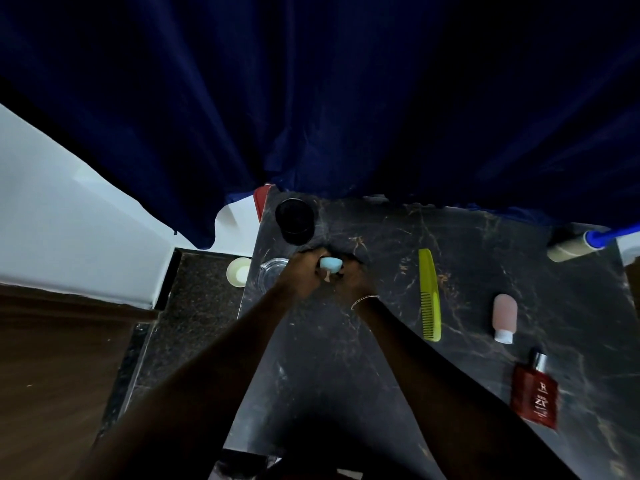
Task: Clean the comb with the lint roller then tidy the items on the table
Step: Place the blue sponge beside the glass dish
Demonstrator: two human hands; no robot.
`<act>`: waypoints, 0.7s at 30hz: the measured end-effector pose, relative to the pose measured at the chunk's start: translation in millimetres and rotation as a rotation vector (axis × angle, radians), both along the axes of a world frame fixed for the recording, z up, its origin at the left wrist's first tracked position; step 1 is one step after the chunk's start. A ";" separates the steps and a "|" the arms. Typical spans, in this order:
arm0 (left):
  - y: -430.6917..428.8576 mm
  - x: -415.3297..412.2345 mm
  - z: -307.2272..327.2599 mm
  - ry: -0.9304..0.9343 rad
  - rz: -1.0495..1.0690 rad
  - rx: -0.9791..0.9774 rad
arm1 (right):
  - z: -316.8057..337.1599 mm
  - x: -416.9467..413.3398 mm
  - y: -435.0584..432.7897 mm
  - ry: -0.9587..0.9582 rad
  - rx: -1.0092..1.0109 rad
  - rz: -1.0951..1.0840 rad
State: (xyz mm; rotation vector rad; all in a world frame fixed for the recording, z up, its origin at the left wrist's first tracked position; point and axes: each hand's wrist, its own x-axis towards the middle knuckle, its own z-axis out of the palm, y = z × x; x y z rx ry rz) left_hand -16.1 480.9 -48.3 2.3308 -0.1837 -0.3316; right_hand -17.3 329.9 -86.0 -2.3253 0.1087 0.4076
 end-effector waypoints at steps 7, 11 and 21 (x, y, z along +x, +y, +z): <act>-1.2 -1.8 1.8 0.012 0.004 0.012 | 4.3 -0.6 -2.0 -0.010 0.024 0.014; 2.3 -3.5 -1.8 0.044 0.010 0.025 | 6.2 0.0 -4.1 -0.028 0.046 0.013; 0.9 -60.5 12.6 -0.108 0.241 0.025 | 19.1 -37.8 -27.7 -0.066 0.063 0.041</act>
